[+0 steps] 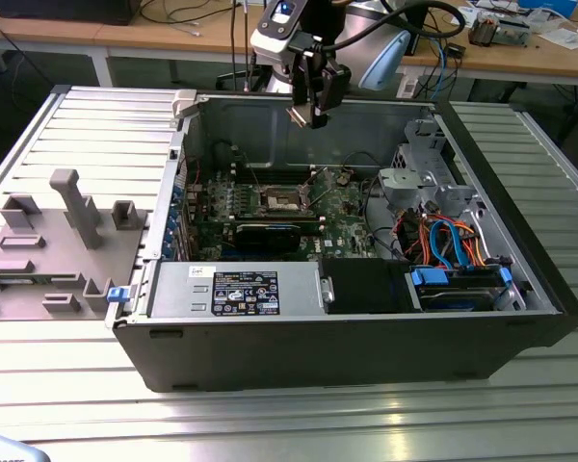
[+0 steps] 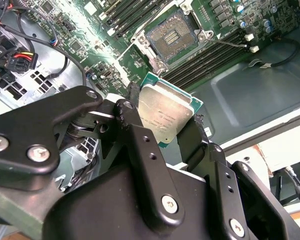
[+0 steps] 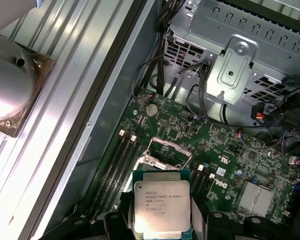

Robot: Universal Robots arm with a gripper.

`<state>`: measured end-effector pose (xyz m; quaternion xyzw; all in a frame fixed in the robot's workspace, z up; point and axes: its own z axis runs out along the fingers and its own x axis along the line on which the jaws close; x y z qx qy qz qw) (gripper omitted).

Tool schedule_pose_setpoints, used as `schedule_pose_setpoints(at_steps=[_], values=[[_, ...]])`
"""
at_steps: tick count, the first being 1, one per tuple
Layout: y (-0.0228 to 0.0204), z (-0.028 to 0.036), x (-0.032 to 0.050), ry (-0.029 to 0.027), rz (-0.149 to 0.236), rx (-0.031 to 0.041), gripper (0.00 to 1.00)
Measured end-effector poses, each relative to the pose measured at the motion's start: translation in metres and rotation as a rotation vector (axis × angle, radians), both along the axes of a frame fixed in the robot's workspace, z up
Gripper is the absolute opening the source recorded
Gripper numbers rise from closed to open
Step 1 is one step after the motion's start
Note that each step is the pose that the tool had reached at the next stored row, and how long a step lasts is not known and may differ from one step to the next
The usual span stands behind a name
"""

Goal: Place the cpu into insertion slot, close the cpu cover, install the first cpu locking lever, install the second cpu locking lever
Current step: 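Place the cpu into insertion slot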

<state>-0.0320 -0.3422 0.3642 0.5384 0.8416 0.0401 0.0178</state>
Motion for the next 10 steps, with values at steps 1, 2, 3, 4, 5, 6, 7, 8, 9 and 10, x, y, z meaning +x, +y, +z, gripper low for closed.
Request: schedule_pose_setpoints(at_steps=[1,2,3,4,5,6,7,8,9,10], values=[[0.0,0.0,0.0,0.0,-0.002,0.0,0.55],[0.0,0.0,0.0,-0.0001,-0.003,0.0,0.55],[0.0,0.0,0.0,0.0,-0.004,0.0,0.55],[0.0,0.0,0.0,0.0,-0.006,0.0,0.55],[0.0,0.0,0.0,0.0,-0.006,0.0,0.55],[0.0,0.0,-0.0001,-0.0001,-0.008,0.0,0.55],[0.0,0.0,-0.0001,0.0,-0.009,0.0,0.55],[0.0,0.0,-0.0001,0.0,-0.009,0.0,0.55],[0.0,0.0,-0.0001,-0.0001,-0.009,0.0,0.55],[0.0,0.0,-0.0001,0.0,-0.009,0.0,0.55]])
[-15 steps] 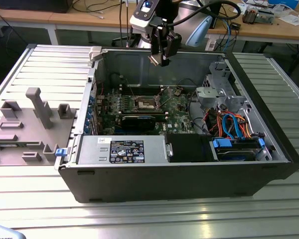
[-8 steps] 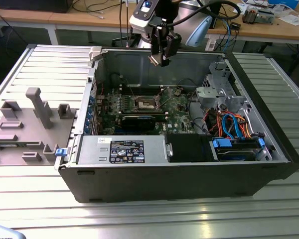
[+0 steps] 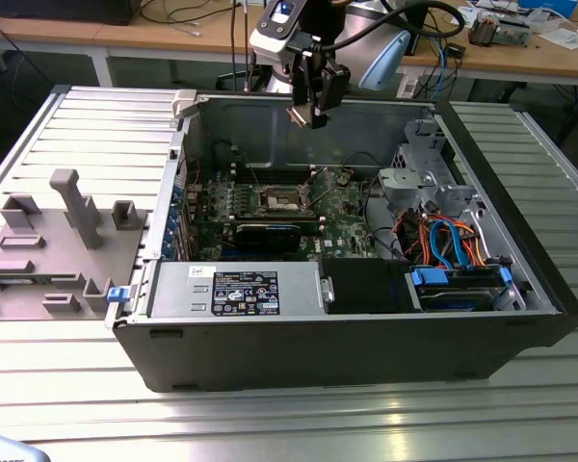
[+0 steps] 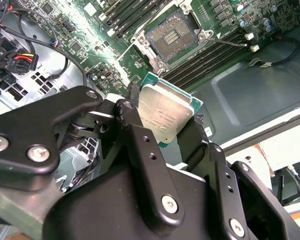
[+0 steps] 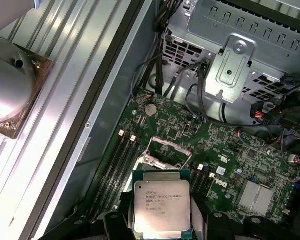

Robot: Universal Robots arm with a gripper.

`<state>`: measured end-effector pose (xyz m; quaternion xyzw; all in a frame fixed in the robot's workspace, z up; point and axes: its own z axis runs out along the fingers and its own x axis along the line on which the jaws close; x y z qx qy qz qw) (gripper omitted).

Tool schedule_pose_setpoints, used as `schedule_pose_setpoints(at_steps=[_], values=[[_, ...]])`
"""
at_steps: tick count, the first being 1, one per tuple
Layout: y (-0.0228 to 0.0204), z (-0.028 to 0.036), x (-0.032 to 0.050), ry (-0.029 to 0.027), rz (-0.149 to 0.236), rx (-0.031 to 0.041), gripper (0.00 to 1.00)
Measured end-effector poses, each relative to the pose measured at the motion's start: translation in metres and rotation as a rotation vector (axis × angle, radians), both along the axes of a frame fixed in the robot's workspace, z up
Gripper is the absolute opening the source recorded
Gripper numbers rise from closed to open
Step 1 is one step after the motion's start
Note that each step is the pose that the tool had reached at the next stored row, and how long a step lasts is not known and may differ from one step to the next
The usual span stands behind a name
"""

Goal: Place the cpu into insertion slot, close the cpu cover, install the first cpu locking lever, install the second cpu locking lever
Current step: 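Place the cpu into insertion slot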

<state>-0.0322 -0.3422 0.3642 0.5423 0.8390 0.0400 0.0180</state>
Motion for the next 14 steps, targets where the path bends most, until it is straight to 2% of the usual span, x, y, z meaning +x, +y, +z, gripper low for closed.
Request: schedule_pose_setpoints(at_steps=[6,14], values=[[0.0,0.0,0.0,0.0,-0.001,0.0,0.55],[0.0,0.0,0.0,0.0,-0.023,0.0,0.55]])
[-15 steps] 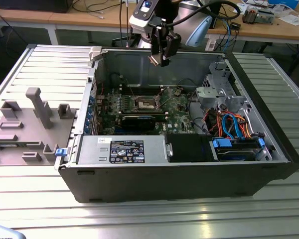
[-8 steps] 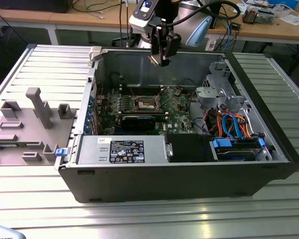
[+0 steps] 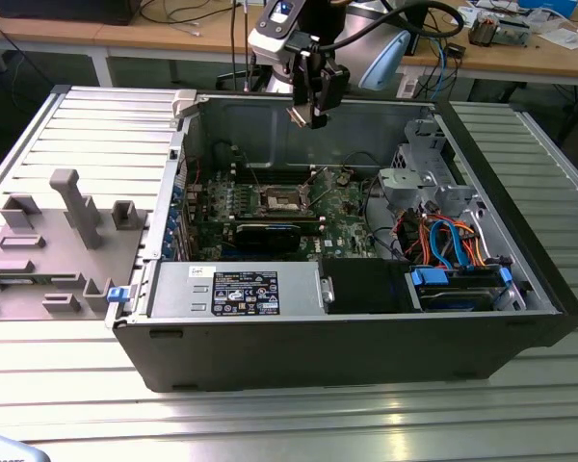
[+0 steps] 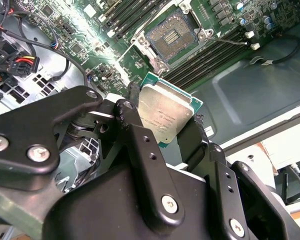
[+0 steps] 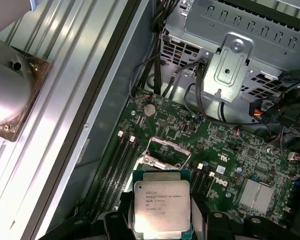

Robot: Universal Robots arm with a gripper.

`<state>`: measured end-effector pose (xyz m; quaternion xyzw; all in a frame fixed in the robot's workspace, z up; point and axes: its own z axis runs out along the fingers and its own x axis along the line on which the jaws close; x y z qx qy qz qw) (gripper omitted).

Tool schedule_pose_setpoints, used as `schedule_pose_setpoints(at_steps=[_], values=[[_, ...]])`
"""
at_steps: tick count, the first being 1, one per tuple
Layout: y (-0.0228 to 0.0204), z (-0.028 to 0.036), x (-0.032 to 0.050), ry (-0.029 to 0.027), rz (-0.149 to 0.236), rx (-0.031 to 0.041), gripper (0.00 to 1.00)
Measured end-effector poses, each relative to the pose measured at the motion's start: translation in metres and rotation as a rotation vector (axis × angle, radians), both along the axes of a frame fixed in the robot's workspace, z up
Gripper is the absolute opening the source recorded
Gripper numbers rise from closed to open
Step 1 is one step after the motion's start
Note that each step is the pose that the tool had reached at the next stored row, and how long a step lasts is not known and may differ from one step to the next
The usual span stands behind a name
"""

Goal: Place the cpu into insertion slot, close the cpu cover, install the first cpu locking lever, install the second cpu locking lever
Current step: 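Place the cpu into insertion slot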

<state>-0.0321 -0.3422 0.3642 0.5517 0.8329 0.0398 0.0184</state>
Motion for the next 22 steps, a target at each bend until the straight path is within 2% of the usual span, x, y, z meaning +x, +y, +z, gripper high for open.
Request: schedule_pose_setpoints(at_steps=[22], values=[[0.0,0.0,0.0,0.0,-0.047,0.0,0.55]])
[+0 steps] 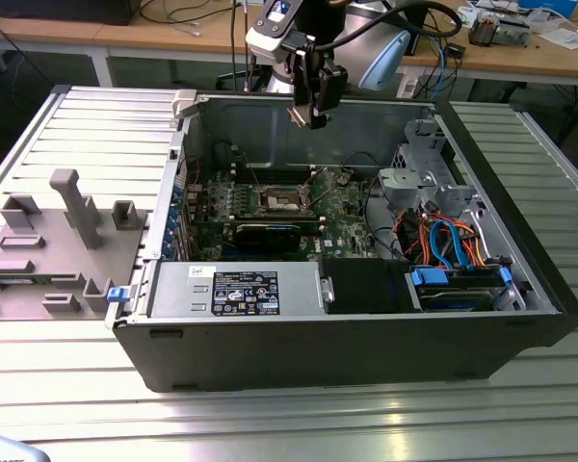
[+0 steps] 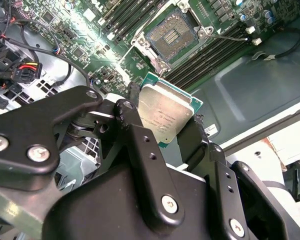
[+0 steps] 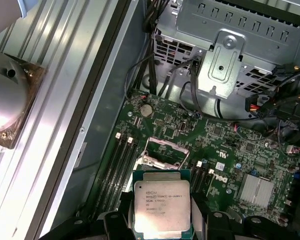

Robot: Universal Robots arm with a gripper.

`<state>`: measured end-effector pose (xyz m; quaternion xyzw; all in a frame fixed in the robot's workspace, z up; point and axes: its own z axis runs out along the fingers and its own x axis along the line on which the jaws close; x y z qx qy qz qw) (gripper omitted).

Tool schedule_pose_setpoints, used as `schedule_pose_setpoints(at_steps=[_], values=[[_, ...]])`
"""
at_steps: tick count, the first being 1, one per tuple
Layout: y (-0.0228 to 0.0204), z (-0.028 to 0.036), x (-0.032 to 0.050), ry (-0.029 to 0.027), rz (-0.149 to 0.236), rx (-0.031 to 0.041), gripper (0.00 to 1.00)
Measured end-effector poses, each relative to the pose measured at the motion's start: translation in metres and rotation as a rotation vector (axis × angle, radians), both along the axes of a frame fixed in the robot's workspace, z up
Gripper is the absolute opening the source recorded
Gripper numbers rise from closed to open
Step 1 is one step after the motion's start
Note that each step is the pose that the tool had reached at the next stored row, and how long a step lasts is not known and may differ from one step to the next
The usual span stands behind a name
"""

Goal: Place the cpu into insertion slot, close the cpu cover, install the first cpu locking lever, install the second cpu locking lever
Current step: 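Place the cpu into insertion slot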

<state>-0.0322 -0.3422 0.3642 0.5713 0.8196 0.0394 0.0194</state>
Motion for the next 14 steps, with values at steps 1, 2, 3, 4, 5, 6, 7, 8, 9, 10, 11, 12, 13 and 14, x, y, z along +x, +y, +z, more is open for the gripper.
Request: schedule_pose_setpoints(at_steps=[1,2,3,4,5,6,7,8,9,10,11,12,13,14], values=[[0.0,0.0,0.0,0.0,-0.002,0.0,0.55],[0.0,0.0,0.0,0.0,-0.004,0.0,0.55],[0.0,0.0,0.0,0.0,-0.004,0.0,0.55],[0.0,0.0,0.0,0.0,-0.006,0.0,0.55],[0.0,0.0,0.0,0.0,-0.007,0.0,0.55],[0.0,0.0,0.0,0.0,-0.008,0.0,0.55],[0.0,0.0,0.0,0.0,-0.009,-0.0001,0.55],[0.0,0.0,0.0,0.0,-0.01,0.0,0.55],[0.0,0.0,0.0,0.0,-0.012,0.0,0.55],[0.0,0.0,0.0,0.0,-0.012,0.0,0.55],[0.0,0.0,0.0,0.0,-0.014,0.0,0.55],[0.0,0.0,0.0,0.0,-0.014,0.0,0.55],[0.0,0.0,0.0,0.0,-0.016,0.0,0.55],[0.0,0.0,0.0,0.0,-0.017,0.0001,0.55]])
